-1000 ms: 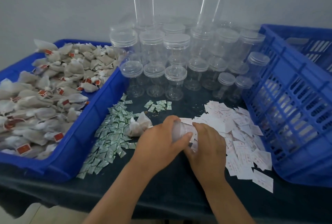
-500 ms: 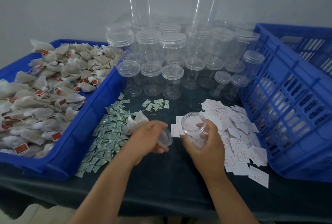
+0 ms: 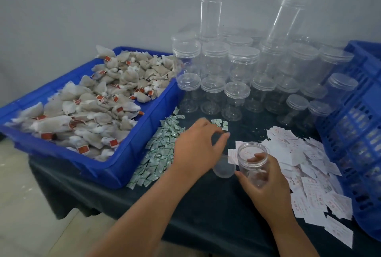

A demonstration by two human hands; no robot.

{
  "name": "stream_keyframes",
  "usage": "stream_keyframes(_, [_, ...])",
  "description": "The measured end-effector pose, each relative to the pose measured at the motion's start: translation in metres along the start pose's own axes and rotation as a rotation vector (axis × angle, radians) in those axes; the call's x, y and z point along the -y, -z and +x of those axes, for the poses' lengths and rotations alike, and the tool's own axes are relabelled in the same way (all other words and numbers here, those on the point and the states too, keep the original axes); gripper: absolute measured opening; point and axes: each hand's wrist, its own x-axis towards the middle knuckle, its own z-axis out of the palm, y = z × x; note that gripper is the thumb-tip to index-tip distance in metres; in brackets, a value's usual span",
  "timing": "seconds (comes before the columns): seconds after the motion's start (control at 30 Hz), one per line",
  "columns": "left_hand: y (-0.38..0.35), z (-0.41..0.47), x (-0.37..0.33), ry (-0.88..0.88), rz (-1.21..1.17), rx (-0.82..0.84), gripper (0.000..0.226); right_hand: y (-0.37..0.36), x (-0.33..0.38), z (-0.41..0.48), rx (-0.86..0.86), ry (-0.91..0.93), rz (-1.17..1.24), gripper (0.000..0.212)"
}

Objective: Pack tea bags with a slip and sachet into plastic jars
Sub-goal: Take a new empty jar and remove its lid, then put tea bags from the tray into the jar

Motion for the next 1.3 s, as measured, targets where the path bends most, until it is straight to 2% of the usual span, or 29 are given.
stream_keyframes(0.07, [0.040,0.026,0.003,0.003,-0.022,-0.025,0.037,0.000,0.003,0.000,0.014,-0.011,0.018,0.061])
stream_keyframes(0.13, [0.082,0.060,0.012,0.102,-0.114,0.131,0.044,-0.001,0.005,0.000,0.028,-0.023,0.029,0.062])
stream_keyframes(0.2, [0.110,0.097,0.030,0.221,-0.175,0.306,0.041,-0.002,0.004,0.000,0.040,-0.032,0.015,0.061])
stream_keyframes(0.23, [0.119,0.114,0.043,0.266,-0.106,0.374,0.036,-0.002,0.003,0.001,0.045,-0.039,0.007,0.060])
stream_keyframes(0.3, [0.129,0.143,0.077,0.346,0.177,0.450,0.030,-0.002,0.002,0.001,0.050,-0.056,-0.003,0.059])
stream_keyframes(0.4, [0.127,0.150,0.129,0.409,0.553,0.553,0.039,-0.003,0.000,0.002,0.046,-0.064,-0.004,0.059])
stream_keyframes(0.47, [0.112,0.133,0.156,0.454,0.632,0.640,0.054,-0.004,-0.001,0.002,0.045,-0.057,-0.002,0.058])
stream_keyframes(0.53, [0.091,0.120,0.177,0.459,0.661,0.728,0.048,-0.004,0.000,0.002,0.054,-0.060,0.008,0.058])
stream_keyframes(0.63, [0.076,0.129,0.186,0.453,0.744,0.729,0.039,-0.004,0.001,0.001,0.061,-0.082,-0.004,0.057])
stream_keyframes(0.7, [0.073,0.135,0.185,0.450,0.684,0.689,0.034,-0.004,0.002,0.001,0.048,-0.089,-0.001,0.057])
stream_keyframes(0.8, [0.071,0.139,0.185,0.419,0.400,0.565,0.030,-0.004,0.005,0.003,0.036,-0.090,0.013,0.057])
stream_keyframes(0.97, [0.090,0.139,0.178,0.448,-0.158,0.137,0.024,-0.002,0.009,0.002,-0.003,-0.097,0.065,0.069])
stream_keyframes(1.03, [0.096,0.138,0.169,0.418,-0.276,-0.009,0.022,-0.001,0.011,0.001,-0.003,-0.095,0.069,0.068])
stream_keyframes(1.17, [0.112,0.138,0.141,0.377,-0.499,-0.201,0.022,-0.001,0.010,0.002,-0.005,-0.104,0.080,0.067])
stream_keyframes(1.3, [0.142,0.142,0.088,0.264,-0.642,-0.298,0.024,-0.001,0.006,0.001,-0.013,-0.059,0.062,0.056])
